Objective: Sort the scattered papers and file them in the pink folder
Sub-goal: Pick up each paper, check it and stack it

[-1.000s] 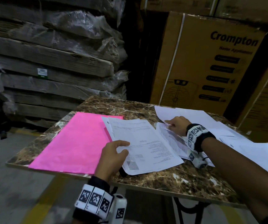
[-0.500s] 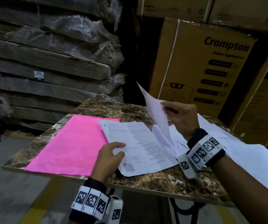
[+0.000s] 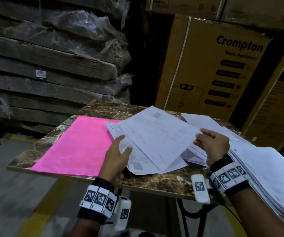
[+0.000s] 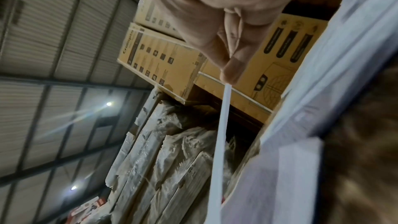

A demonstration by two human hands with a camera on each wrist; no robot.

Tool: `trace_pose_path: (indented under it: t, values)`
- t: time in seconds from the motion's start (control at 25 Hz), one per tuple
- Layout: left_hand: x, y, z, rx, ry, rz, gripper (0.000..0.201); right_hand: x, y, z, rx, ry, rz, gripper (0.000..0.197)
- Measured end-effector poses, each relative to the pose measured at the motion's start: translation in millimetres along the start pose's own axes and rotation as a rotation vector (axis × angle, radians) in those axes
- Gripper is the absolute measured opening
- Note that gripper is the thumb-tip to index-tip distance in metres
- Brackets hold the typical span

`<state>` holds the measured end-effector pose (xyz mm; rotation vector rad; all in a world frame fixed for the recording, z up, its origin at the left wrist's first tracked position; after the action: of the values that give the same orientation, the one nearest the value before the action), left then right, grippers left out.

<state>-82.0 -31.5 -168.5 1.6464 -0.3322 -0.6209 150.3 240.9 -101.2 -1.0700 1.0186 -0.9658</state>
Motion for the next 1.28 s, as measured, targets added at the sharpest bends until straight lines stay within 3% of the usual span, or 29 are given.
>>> trace_pose_path:
  t: [0.12,0.28,0.44,0.6,0.8,0.92,1.08,1.28]
  values:
    - [3.9,5.6,-1.3,0.055,0.013,0.000,0.059,21.3,9.0,-7.9,0.107,-0.091,-0.037,0.030]
    - [8.9,14.2,-3.5,-0.046,-0.003,-0.019,0.067,48.0,5.5,-25.6,0.320,-0.342,-0.043,0.021]
    - [8.9,11.1,-2.1,-0.046,-0.032,-0.045,0.065,67.0,11.3,-31.5,0.485,-0.520,-0.037,0.018]
    - [6.4,5.9,-1.9,-0.073,-0.042,-0.043,0.050,62.8,10.9,-25.3,0.614,-0.547,-0.012,0.019]
    - [3.7,3.3,-0.8,-0.110,-0.029,-0.028,0.033,32.4,-7.4,-19.0,0.797,-0.471,0.067,0.019]
    - [4.2,2.8,-1.3,-0.124,-0.036,-0.031,0.032,17.1,-18.5,-21.9,0.970,-0.444,0.192,0.020]
    - [3.9,2.0,-1.3,-0.118,-0.020,-0.019,0.032,-10.9,-11.5,-37.5,1.206,-0.543,0.291,0.032]
    - [6.0,0.4,-2.2,-0.074,-0.019,-0.004,0.031,-56.5,18.3,-53.0,1.428,-0.681,0.206,0.051]
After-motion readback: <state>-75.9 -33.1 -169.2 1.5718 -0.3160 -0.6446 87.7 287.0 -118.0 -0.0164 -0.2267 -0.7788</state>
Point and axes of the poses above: each hand's wrist, its own x-axis away from the middle knuckle, its own z-axis out of the back of the hand, y = z × x, the point moved 9 cm from there along -x, towards the middle knuckle, and after that the axes turned 15 degrees about x, right-handed, at the moved point
